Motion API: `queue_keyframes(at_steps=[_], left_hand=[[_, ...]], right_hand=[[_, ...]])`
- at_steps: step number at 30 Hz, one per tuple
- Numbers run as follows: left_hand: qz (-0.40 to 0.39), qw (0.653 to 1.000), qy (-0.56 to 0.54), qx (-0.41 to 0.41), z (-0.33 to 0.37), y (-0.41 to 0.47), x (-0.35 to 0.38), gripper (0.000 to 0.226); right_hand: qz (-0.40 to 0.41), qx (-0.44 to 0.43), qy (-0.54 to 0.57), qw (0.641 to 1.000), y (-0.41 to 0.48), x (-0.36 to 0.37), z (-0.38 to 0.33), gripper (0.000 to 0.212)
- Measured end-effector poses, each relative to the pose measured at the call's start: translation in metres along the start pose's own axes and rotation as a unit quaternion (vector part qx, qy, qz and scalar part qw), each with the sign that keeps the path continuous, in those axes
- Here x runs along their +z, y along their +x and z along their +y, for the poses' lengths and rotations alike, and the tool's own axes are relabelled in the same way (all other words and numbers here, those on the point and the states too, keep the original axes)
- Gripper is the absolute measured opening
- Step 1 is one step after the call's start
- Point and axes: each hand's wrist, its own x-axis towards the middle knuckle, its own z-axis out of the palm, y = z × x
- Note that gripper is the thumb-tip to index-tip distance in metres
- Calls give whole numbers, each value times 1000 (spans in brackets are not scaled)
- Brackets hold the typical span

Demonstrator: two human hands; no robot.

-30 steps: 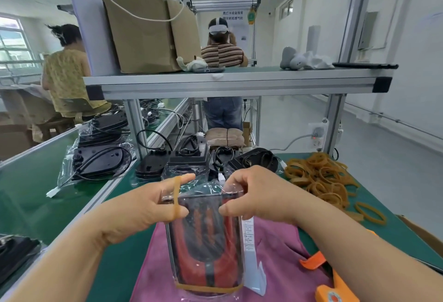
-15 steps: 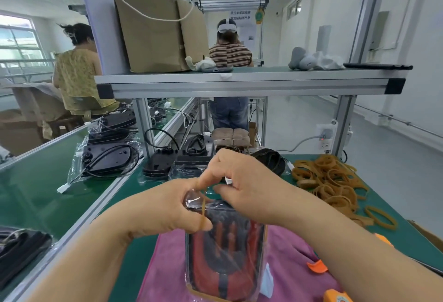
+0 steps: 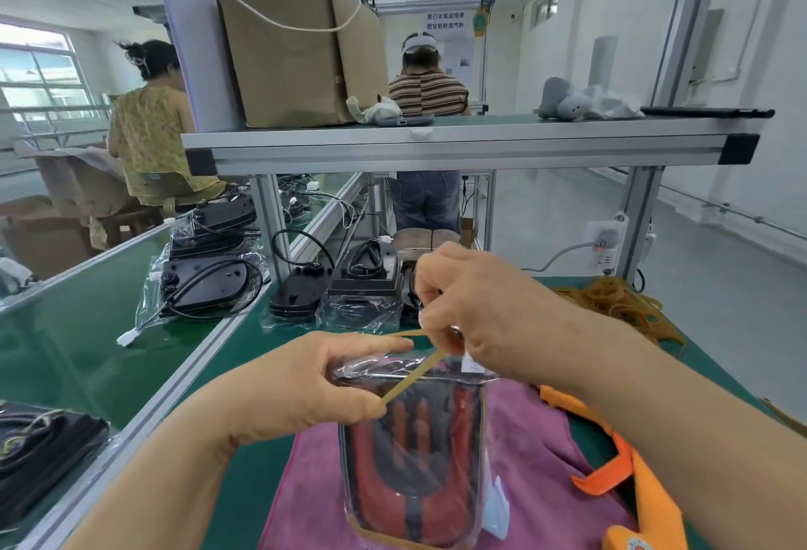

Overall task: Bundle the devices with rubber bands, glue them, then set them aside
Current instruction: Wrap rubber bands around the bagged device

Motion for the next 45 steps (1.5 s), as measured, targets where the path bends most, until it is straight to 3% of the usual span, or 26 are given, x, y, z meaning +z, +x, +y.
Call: queue_keyframes(at_steps=[11,18,23,31,33,36,41,45], left_hand=[[-20,999,-25,33,-7,-8,9,54],[21,999,-34,5,-12,-8,11,45],[40,999,12,0,-7,-10,13,42],[66,995,73,34,-1,-20,27,44],[75,993,87,36,-1,-23,29,46],[82,992,92,33,-4,-26,32,47],[95,995,-31,27,-15,-25,38,45],[157,967,-202,-5,-40,-23,47,53]], right_hand=[[105,2,-4,994,-62,16,5,25],[120,-5,-9,993,-83,39,0,25],[98,28,51,994,-87,57,7,28],[-9,101,196,975,-70,78,9,39],[-19,107,274,956,-67,82,3,31],[-81,175,391,900,-75,86,-4,40],[-107,185,353,911,-79,72,0,47],[-157,214,314,911,-81,62,12,45]])
